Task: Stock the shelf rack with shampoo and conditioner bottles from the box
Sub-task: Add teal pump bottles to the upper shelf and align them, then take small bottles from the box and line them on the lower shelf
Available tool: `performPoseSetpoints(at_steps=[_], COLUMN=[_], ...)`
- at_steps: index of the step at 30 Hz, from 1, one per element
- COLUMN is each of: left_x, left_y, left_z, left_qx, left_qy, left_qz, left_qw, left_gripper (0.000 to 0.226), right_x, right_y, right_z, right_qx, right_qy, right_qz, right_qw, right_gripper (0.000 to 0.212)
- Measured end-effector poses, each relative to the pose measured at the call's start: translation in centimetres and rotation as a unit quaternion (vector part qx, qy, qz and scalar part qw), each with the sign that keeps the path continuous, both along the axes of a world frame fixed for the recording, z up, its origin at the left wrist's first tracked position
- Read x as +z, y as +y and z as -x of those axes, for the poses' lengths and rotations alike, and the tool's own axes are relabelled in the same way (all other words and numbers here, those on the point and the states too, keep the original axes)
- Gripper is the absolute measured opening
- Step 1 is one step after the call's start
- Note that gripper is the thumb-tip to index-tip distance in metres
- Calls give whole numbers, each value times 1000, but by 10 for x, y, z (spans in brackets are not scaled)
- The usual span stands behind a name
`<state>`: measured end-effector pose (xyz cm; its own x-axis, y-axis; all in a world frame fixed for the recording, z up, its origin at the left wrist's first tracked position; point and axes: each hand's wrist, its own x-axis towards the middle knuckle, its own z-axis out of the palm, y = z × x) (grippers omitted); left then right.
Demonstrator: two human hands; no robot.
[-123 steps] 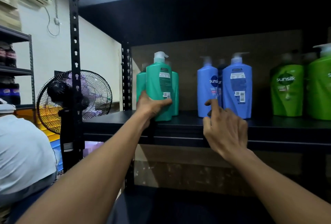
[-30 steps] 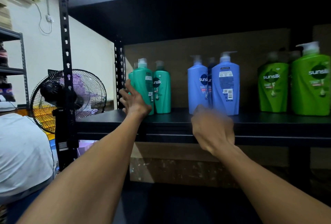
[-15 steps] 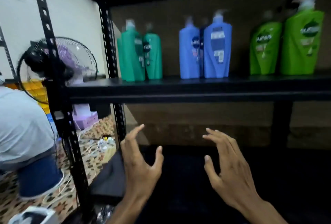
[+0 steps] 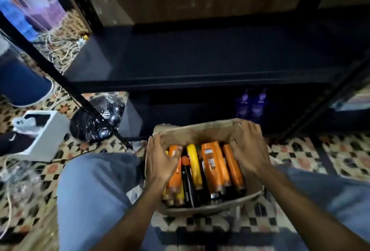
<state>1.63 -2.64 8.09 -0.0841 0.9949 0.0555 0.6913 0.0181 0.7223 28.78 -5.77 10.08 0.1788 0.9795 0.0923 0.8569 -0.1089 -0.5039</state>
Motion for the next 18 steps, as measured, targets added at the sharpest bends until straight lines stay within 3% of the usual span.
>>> performPoseSetpoints(at_steps=[10,18], left_x=[-91,-151], left_y=[-9,12], left_z=[15,-9], left_qx=[28,34], left_qy=[110,60], left_qz=[190,270], left_qw=[975,960], left_gripper=[71,92], right_x=[-96,-163], right_y=[-23,-14], right_z=[13,33], right_qx=[-37,-75], right_qy=[80,135], right_qz=[183,308], right_qw=[979,939], right_gripper=[63,75])
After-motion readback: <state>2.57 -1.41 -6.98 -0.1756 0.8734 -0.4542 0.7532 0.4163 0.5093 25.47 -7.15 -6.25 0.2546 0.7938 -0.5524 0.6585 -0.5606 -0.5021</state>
